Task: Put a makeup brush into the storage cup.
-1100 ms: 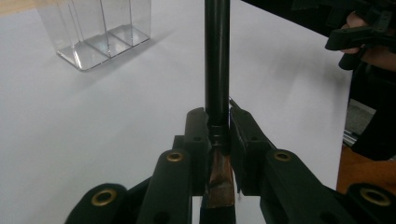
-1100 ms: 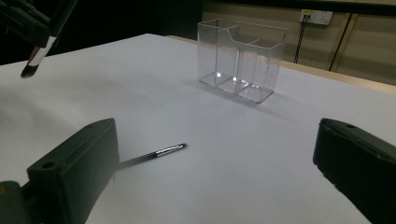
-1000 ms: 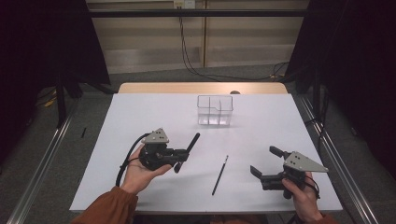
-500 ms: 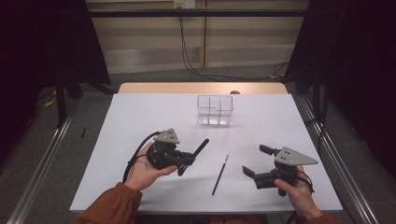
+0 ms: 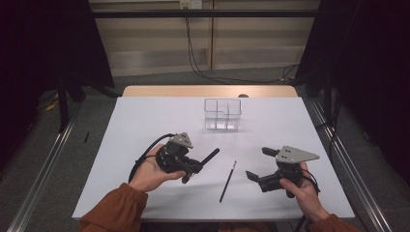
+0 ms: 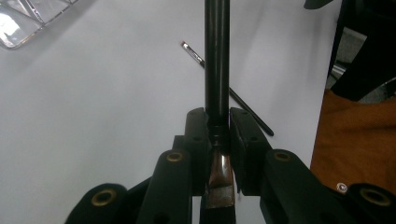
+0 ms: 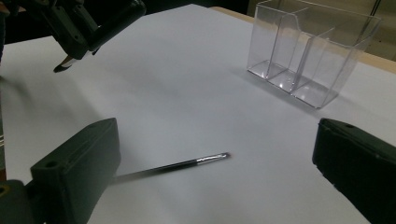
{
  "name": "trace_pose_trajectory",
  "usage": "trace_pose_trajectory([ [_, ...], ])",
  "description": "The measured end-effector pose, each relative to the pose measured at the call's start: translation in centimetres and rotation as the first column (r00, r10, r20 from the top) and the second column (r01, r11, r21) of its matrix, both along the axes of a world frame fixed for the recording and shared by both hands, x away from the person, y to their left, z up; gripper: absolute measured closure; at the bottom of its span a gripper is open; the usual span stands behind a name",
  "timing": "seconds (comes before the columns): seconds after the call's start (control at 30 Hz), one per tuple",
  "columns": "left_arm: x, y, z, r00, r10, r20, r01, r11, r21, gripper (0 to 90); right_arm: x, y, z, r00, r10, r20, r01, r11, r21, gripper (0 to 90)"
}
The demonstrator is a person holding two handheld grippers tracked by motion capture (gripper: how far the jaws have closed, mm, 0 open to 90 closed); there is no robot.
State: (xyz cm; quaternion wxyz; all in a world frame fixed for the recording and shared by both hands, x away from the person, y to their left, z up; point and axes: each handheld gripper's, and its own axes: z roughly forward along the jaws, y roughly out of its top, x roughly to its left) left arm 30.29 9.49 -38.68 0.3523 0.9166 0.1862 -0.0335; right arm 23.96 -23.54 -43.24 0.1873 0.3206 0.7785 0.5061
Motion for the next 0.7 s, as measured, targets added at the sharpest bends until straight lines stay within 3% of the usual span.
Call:
trace_pose_trajectory([
  [0.2, 0.3, -0.7, 0.0, 0.9999, -0.009, -0.007, 0.009, 0.9984, 0.056, 78.1, 0.5, 0.8, 0.3, 0.9962, 0.071, -0.051, -0.072, 0.997, -0.025, 0.6],
  [0.33, 0.2, -1.2, -0.4, 0.9992, -0.035, -0.018, 0.036, 0.9944, 0.099, 78.0, 1.1, 1.6, 0.5, 0.9783, 0.164, -0.126, -0.171, 0.984, -0.044, 1.1],
  [0.37, 0.3, -1.2, -0.4, 0.9989, -0.044, -0.016, 0.046, 0.9923, 0.116, 78.1, 1.2, 1.8, 0.5, 0.9764, 0.170, -0.133, -0.179, 0.983, -0.052, 0.9],
  [0.4, 0.1, -1.4, -0.5, 0.9990, -0.034, -0.029, 0.037, 0.9938, 0.105, 78.0, 1.2, 1.9, 0.5, 0.9761, 0.173, -0.131, -0.182, 0.982, -0.055, 1.0],
  [0.43, 0.3, -1.4, -0.5, 0.9974, -0.066, -0.029, 0.070, 0.9880, 0.138, 78.0, 1.3, 2.1, 0.6, 0.9767, 0.172, -0.128, -0.182, 0.981, -0.066, 1.2],
  [0.7, 0.3, -2.3, -0.6, 0.9938, -0.087, -0.068, 0.099, 0.9756, 0.196, 78.0, 2.1, 3.1, 1.0, 0.9540, 0.228, -0.195, -0.251, 0.963, -0.102, 1.5],
])
